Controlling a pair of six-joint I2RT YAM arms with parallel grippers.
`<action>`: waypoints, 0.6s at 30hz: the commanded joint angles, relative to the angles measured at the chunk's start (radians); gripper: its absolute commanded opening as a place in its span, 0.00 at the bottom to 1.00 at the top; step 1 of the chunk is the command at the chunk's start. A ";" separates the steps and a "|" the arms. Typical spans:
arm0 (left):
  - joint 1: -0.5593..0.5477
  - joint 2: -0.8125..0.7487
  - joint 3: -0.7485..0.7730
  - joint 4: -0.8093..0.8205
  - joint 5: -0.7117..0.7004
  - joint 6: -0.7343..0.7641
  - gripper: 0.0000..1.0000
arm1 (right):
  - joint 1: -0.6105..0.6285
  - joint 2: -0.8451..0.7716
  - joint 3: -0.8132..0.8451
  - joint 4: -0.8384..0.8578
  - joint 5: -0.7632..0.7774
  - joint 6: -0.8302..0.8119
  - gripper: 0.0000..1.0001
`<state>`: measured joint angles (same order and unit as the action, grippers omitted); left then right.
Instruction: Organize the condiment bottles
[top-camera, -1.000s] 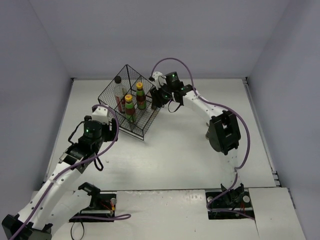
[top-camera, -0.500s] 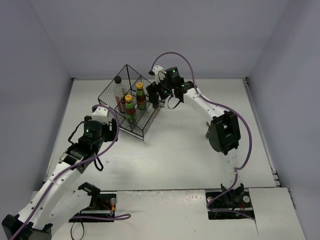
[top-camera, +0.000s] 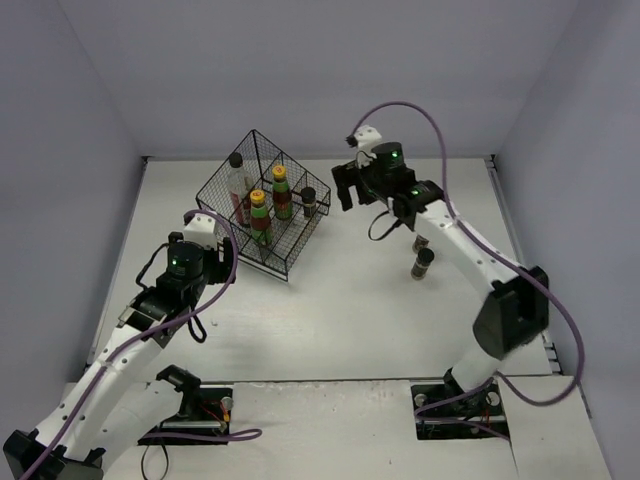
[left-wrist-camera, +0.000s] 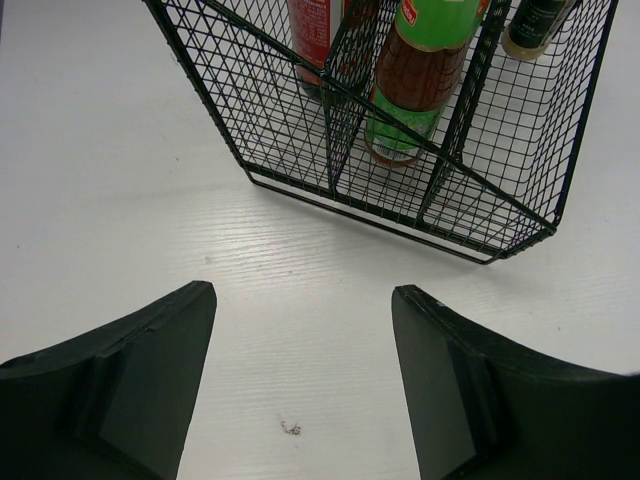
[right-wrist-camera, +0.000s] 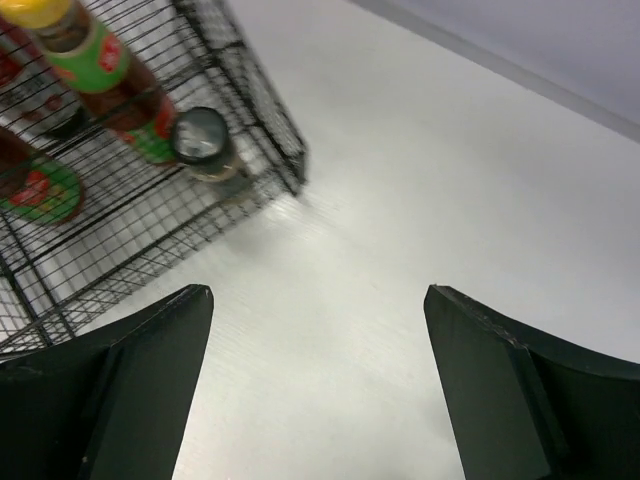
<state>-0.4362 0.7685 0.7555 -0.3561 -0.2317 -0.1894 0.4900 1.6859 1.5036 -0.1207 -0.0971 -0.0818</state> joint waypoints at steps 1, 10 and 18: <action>0.010 -0.009 0.024 0.051 0.003 0.008 0.71 | -0.037 -0.193 -0.127 0.049 0.204 0.135 0.90; 0.011 -0.009 0.024 0.048 -0.005 0.007 0.71 | -0.224 -0.494 -0.537 0.003 0.290 0.378 0.90; 0.011 -0.002 0.022 0.048 -0.004 0.007 0.71 | -0.272 -0.535 -0.652 -0.068 0.330 0.442 0.89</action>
<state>-0.4309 0.7639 0.7555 -0.3565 -0.2325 -0.1898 0.2405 1.1706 0.8642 -0.1986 0.1844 0.3119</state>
